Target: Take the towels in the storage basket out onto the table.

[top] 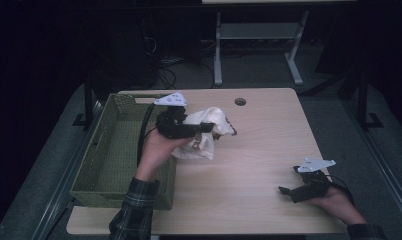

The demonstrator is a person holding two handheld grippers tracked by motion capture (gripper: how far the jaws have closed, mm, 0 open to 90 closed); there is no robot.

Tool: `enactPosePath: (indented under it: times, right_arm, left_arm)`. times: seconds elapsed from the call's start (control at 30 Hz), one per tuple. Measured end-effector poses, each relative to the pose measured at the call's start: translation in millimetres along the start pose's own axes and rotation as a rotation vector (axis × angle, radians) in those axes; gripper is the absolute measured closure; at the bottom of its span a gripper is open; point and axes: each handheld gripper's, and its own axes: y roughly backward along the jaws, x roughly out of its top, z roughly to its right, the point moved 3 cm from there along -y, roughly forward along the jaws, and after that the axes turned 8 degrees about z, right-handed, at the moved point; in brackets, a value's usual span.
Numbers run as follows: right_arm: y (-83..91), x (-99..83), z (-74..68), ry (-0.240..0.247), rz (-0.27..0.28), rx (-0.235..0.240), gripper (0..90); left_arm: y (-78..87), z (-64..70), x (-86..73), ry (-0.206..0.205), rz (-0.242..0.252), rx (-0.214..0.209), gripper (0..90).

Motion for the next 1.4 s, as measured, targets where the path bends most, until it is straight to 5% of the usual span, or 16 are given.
enactPosePath:
  times: [0.3, 0.73, 1.0, 1.13, 1.4]
  right_arm:
    - [0.1, 0.0, -0.1, -0.001, -0.001, 0.0, 1.0]
    - [0.1, 0.0, -0.1, 0.0, -0.001, 0.001, 1.0]
    - [0.1, 0.0, -0.1, -0.001, -0.001, 0.0, 1.0]
    - [0.1, 0.0, -0.1, 0.0, -0.001, 0.0, 1.0]
    - [0.1, 0.0, 0.0, 0.001, 0.0, 0.0, 1.0]
  left_arm:
    - [-38.2, 18.4, -6.3, -0.015, -0.032, -0.102, 77.2]
    - [-78.1, 37.3, -25.3, -0.039, -0.088, -0.167, 77.2]
    - [-112.9, 50.0, -52.0, -0.085, -0.172, -0.219, 77.1]
    - [-129.3, 49.7, -71.0, -0.102, -0.229, -0.204, 76.8]
    - [-141.4, 42.8, -93.7, -0.111, -0.267, -0.192, 76.0]
